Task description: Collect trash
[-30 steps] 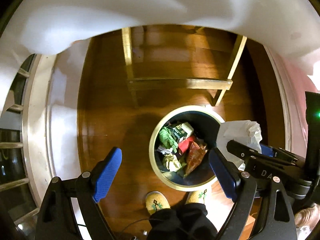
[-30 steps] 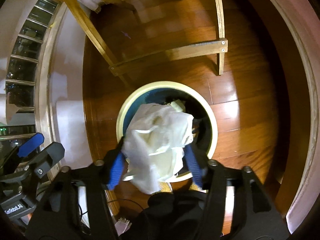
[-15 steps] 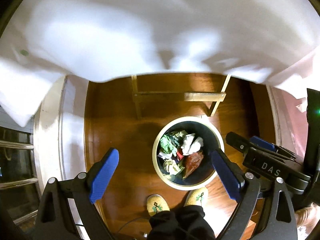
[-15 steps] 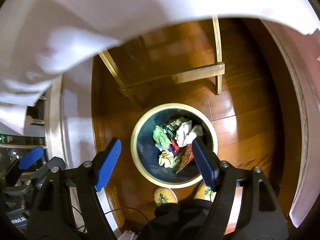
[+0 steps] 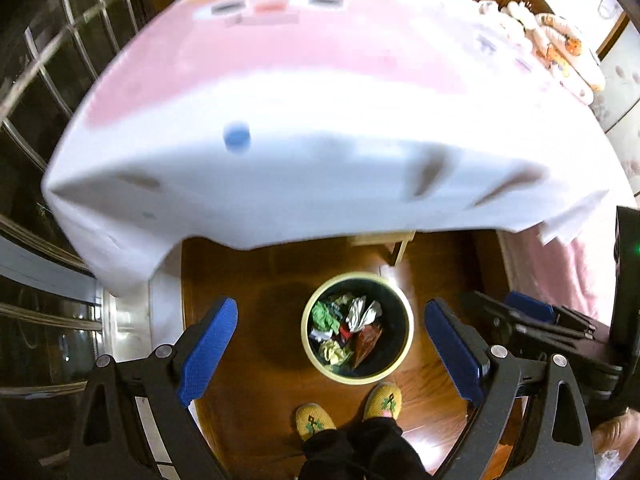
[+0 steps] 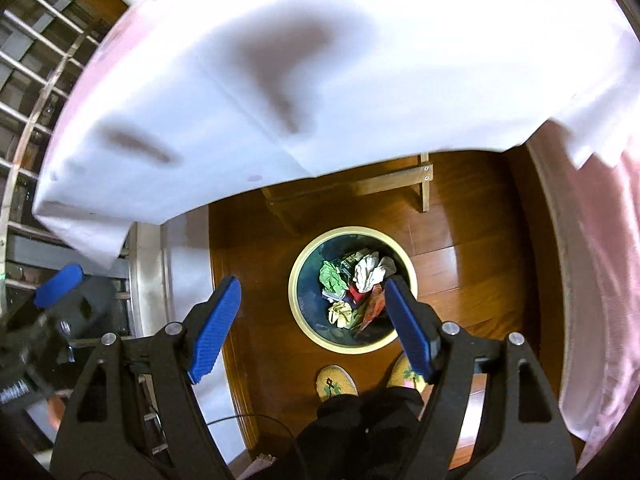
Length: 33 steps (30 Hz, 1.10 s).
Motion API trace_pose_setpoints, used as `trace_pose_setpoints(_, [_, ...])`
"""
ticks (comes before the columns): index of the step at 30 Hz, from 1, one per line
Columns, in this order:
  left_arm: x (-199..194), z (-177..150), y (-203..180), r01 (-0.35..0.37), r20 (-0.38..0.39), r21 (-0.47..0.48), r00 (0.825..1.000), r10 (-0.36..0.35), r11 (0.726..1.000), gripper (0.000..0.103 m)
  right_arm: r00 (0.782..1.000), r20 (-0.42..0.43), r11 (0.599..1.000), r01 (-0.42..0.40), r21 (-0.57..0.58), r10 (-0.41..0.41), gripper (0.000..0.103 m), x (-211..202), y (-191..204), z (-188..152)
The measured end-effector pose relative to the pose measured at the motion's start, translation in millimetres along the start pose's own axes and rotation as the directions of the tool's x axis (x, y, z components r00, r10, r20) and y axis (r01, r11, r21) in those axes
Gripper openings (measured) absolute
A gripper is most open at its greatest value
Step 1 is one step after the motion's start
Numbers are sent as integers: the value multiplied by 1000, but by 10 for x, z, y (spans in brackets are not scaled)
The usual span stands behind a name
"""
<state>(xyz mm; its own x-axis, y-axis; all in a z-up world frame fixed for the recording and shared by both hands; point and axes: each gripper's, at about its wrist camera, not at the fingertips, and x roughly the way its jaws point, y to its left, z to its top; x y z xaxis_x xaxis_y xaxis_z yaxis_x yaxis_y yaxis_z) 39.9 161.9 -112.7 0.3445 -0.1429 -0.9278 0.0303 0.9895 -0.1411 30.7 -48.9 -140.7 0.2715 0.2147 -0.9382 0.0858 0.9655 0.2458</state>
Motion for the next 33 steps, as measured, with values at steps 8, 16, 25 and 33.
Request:
trace_pose_setpoints(8, [-874,191,-141,15,87,-6,996,-15,1000,96,999,38,996,-7,-88,11,72,-859,209,115])
trace_pose_setpoints(16, [-1596,274,-343,35,167,-10,985,-33,999,96,988,156,978,9,-207,23,72,-1834,407,259])
trace_pose_setpoints(25, [-2105,407,-709,25,252,3,967,-25,1000,96,966,254,973,21,-232,39,72,-2620,356,340])
trace_pose_setpoints(33, [-2291,408,-1033,-13,280,10,960,10,1000,96,949,313,975,38,-219,33,72,-2860,252,305])
